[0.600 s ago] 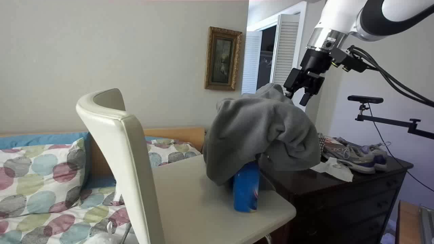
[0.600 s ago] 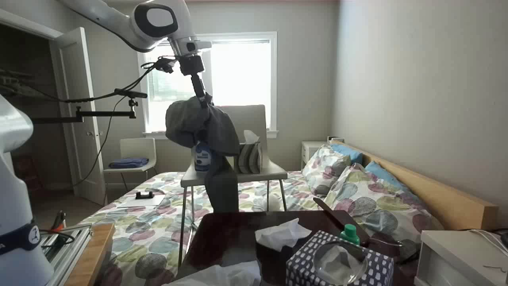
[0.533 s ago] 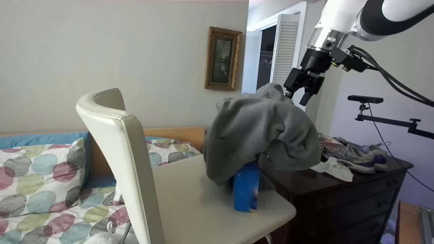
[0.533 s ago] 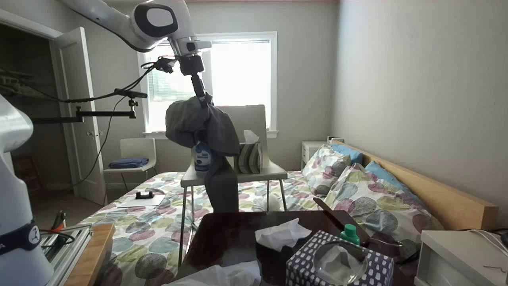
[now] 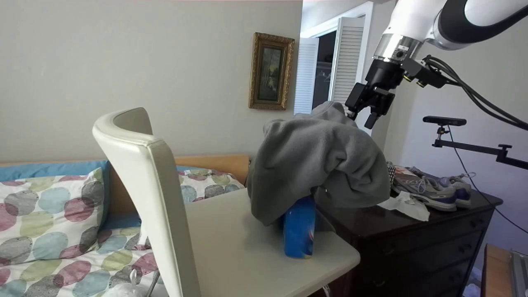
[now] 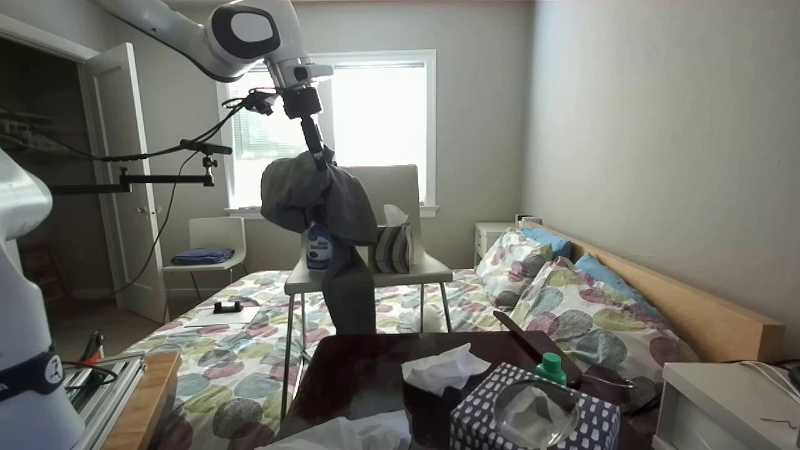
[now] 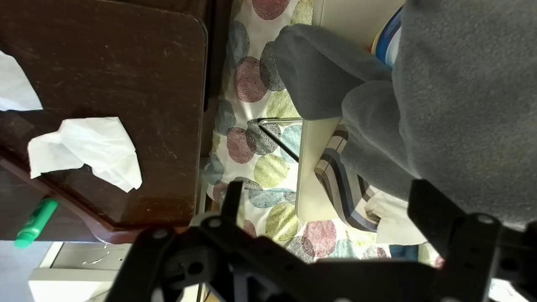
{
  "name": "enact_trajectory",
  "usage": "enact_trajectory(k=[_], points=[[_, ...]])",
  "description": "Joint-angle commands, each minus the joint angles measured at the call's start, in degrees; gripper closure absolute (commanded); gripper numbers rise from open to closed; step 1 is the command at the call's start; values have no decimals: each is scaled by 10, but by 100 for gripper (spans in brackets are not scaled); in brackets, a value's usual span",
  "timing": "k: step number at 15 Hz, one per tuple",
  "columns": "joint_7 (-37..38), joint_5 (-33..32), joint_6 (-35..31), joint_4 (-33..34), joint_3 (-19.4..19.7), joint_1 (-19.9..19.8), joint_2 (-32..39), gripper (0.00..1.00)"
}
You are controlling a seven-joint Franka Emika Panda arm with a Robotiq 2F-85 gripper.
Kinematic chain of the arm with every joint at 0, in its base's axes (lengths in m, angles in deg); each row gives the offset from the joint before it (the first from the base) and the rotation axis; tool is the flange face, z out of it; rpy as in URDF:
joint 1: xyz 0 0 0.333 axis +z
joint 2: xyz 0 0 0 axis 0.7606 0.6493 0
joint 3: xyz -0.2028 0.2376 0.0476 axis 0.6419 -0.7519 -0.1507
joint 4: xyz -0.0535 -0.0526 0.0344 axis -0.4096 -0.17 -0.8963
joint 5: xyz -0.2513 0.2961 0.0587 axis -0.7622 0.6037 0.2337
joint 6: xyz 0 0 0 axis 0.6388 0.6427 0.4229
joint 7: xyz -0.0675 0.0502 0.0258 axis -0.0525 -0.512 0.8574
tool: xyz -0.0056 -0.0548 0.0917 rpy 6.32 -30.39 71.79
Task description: Remove the jersey from the top of the bottle
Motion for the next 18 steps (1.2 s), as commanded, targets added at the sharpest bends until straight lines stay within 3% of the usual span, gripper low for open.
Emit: enact_trajectory(k=[1,6,11,16,18], points=[[5,-16,9,21,6,12,3,0],[-58,-24,9,98,-1,44,12,0],[-193,-13,20,173,5,90,68,0],[-323,20,23,221,27,118,133,0],[-380,62,40,240,38,131,156,0]])
